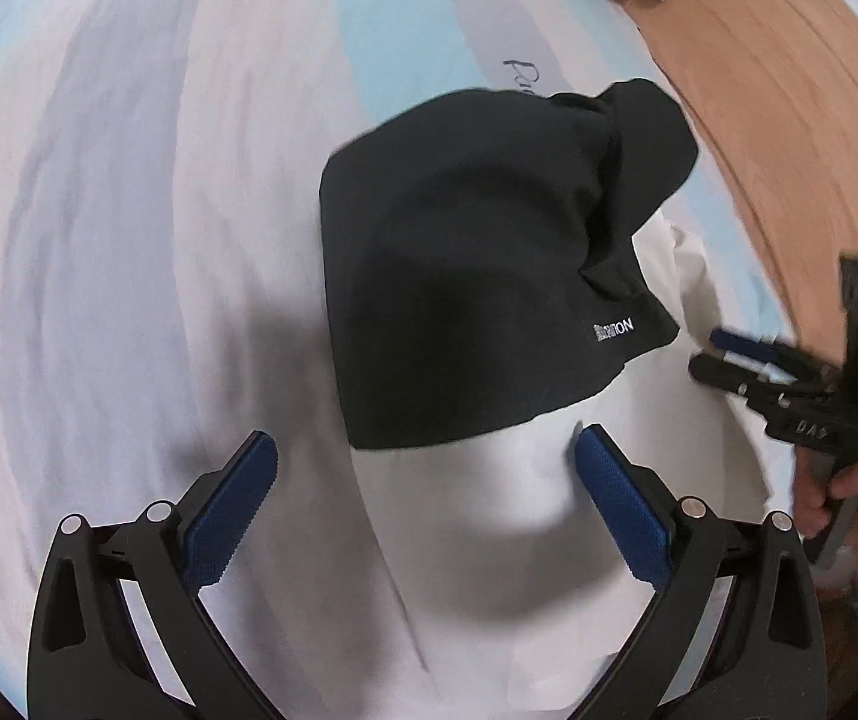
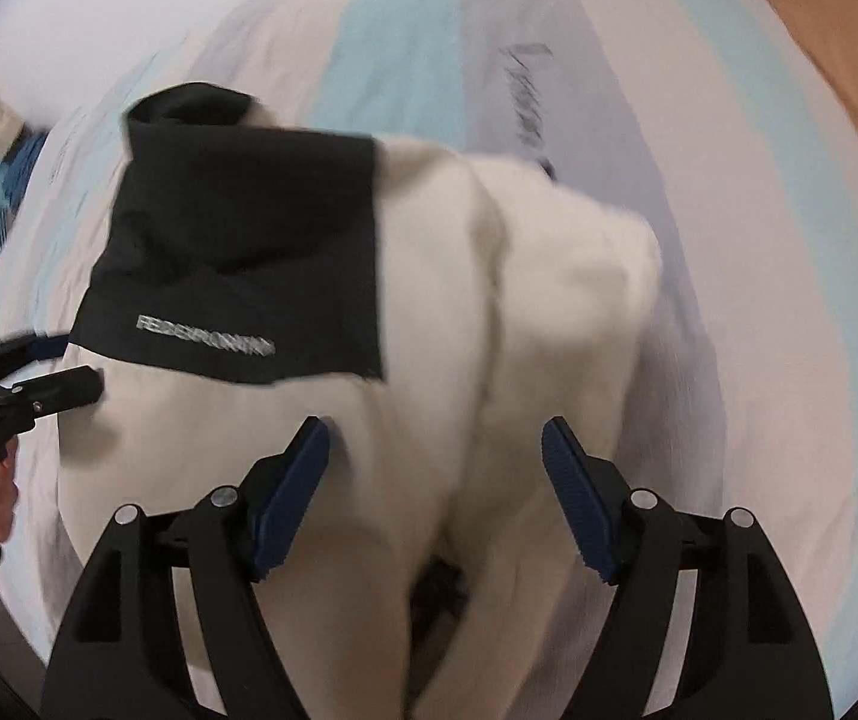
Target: Fold large clothes
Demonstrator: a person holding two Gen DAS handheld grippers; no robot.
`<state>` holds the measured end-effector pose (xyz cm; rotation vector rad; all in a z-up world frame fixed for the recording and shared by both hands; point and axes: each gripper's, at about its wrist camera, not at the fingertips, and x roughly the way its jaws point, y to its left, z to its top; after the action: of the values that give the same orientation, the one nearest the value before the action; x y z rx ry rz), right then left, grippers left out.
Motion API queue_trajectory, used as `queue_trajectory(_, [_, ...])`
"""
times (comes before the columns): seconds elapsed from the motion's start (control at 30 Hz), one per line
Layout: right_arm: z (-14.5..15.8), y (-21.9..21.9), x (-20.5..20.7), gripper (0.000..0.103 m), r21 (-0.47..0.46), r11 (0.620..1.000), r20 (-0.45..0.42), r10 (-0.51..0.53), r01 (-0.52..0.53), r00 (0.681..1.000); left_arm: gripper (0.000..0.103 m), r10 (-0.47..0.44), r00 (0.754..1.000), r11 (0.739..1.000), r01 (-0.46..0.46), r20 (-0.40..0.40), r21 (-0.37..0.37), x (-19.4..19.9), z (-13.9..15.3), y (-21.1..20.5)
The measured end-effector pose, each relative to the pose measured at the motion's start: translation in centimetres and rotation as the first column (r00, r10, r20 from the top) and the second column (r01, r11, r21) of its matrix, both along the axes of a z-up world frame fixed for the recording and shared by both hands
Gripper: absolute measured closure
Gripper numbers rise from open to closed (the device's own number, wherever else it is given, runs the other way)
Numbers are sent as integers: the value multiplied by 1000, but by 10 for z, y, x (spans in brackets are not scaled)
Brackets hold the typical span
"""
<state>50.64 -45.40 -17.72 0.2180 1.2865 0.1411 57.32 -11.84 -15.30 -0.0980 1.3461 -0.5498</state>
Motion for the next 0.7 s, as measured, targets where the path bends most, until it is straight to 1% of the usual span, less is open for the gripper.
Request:
queue_trajectory(0.07, [-9, -6, -4, 29, 23, 1000, -25, -14, 15, 1000, 6, 16, 999, 999, -17, -35, -30, 2, -5, 1])
queue_trajectory(0.13, [-16, -10, -3, 28, 52, 998, -40, -19, 22, 999, 6, 14, 998, 999, -16, -58, -42, 3, -8, -2])
queue_trajectory(0.2, [-21, -11, 2, 27, 90, 996, -58, -24, 29, 998, 6, -18, 996, 998, 13, -88, -64, 0, -12, -10])
queue_trajectory(0.27, [-30, -16, 7, 26, 137, 989, -84, -36, 47, 996, 6, -44, 995, 998, 39, -95, -55, 2, -18, -19])
queue_trajectory(0.3, [-34, -17, 8, 25, 149, 988, -91, -35, 49, 995, 5, -44, 993, 998, 38, -107, -54, 8, -23, -21])
queue_trajectory(0.37, [-44, -24, 15, 23, 188, 980, -112, -40, 60, 993, 5, -28, 990, 997, 17, -141, -80, 15, -29, -24])
queue_trajectory(0.4, [-47, -26, 14, 22, 212, 975, -122, -48, 73, 991, 5, -17, 985, 995, 0, -170, -104, 17, -34, -22])
queue_trajectory(0.47, [-56, -35, 16, 21, 277, 956, -153, -60, 102, 986, 5, -9, 979, 991, -19, -202, -134, 18, -39, -17])
queue_trajectory(0.5, [-60, -37, 16, 21, 294, 950, -163, -62, 109, 985, 5, -9, 977, 989, -22, -211, -143, 20, -40, -17])
queue_trajectory(0.53, [-66, -42, 18, 20, 333, 934, -183, -69, 128, 981, 5, -12, 976, 989, -21, -218, -148, 21, -40, -20])
queue_trajectory(0.6, [-74, -53, 19, 20, 400, 901, -214, -86, 168, 973, 5, -20, 976, 989, -12, -215, -147, 23, -40, -27])
queue_trajectory(0.7, [-75, -61, 22, 20, 426, 887, -222, -90, 179, 971, 5, -46, 978, 991, 19, -203, -134, 24, -38, -40])
